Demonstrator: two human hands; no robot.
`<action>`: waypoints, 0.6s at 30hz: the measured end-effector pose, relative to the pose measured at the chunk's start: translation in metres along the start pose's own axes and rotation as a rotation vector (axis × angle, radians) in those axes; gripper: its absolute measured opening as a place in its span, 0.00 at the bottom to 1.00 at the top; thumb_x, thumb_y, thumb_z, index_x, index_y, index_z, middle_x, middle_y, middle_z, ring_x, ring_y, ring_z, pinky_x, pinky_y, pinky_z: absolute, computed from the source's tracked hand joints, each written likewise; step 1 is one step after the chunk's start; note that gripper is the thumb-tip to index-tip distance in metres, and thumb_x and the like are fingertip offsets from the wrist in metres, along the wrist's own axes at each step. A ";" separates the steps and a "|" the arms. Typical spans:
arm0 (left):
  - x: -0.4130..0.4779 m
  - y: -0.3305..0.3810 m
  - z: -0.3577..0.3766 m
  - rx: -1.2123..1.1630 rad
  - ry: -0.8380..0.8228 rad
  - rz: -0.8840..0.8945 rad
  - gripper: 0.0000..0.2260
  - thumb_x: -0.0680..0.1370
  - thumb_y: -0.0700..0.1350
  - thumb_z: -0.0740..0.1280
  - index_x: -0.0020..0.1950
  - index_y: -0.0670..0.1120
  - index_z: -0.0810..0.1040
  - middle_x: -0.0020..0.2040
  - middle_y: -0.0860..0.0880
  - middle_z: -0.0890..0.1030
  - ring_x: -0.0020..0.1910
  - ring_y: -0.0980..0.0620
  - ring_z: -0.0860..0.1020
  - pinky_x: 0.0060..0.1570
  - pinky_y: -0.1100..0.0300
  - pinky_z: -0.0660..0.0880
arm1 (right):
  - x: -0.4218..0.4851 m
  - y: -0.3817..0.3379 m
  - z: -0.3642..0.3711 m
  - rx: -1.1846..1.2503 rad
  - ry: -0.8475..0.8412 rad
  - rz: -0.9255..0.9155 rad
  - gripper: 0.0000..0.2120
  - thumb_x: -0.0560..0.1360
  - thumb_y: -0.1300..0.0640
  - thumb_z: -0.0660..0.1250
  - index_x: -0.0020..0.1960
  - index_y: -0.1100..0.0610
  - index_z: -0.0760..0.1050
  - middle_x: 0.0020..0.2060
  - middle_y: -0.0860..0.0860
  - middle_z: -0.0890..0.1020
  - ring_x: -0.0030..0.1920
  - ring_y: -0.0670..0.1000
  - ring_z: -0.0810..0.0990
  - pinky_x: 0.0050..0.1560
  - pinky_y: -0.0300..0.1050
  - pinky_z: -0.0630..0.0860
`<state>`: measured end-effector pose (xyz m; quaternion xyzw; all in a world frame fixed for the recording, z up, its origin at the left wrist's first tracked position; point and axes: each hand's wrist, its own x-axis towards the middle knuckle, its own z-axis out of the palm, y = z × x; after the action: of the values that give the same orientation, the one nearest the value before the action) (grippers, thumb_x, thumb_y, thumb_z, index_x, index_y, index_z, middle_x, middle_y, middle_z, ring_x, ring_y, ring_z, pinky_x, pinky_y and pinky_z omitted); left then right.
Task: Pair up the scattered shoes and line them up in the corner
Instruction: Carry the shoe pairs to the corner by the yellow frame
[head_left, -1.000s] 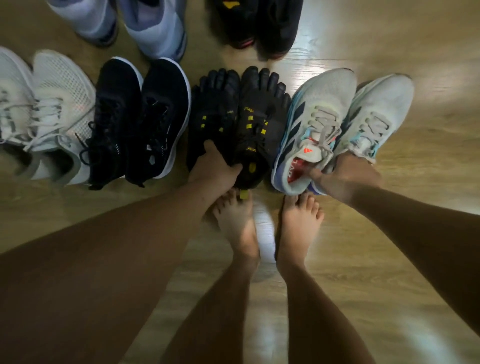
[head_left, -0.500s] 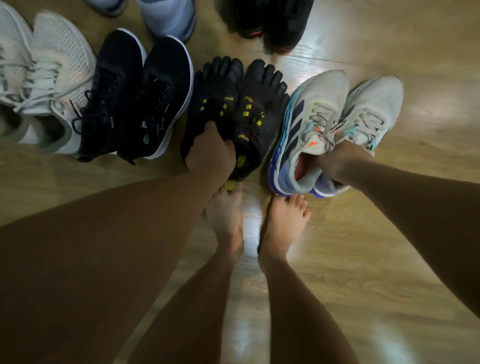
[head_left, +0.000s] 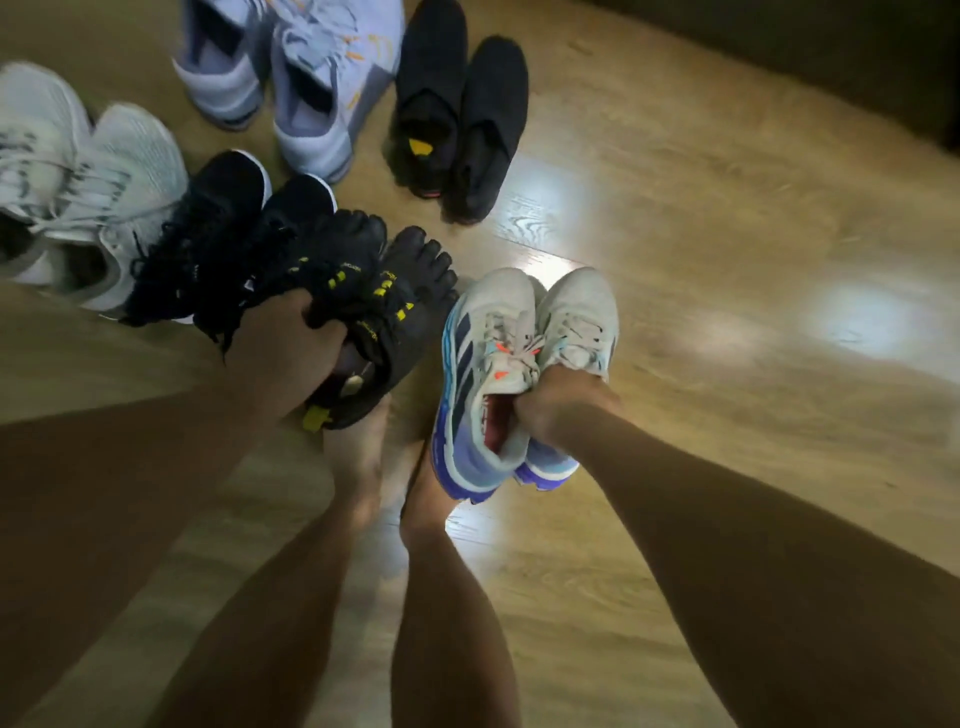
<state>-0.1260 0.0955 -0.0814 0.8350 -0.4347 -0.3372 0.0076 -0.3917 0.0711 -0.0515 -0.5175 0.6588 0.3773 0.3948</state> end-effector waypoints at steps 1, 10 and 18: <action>-0.010 0.002 -0.011 -0.012 0.023 0.001 0.12 0.71 0.51 0.65 0.36 0.43 0.69 0.34 0.45 0.74 0.40 0.40 0.74 0.42 0.51 0.71 | -0.016 -0.001 -0.003 0.002 0.008 -0.014 0.18 0.74 0.47 0.59 0.60 0.53 0.74 0.60 0.57 0.78 0.61 0.60 0.76 0.53 0.48 0.71; -0.123 0.040 -0.163 -0.182 0.208 -0.102 0.16 0.72 0.46 0.67 0.31 0.43 0.61 0.28 0.48 0.64 0.34 0.43 0.66 0.36 0.54 0.62 | -0.177 -0.006 -0.098 -0.002 0.204 -0.055 0.20 0.75 0.46 0.59 0.62 0.55 0.73 0.60 0.59 0.78 0.60 0.61 0.76 0.55 0.49 0.71; -0.240 0.075 -0.329 -0.220 0.367 -0.117 0.15 0.71 0.44 0.68 0.32 0.42 0.63 0.29 0.44 0.66 0.29 0.45 0.64 0.29 0.52 0.59 | -0.345 -0.014 -0.195 -0.109 0.364 -0.172 0.20 0.74 0.42 0.59 0.59 0.51 0.74 0.55 0.55 0.80 0.56 0.58 0.78 0.51 0.47 0.73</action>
<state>-0.0872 0.1321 0.3296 0.9003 -0.3375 -0.2246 0.1581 -0.3505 0.0246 0.3402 -0.6521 0.6512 0.2774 0.2717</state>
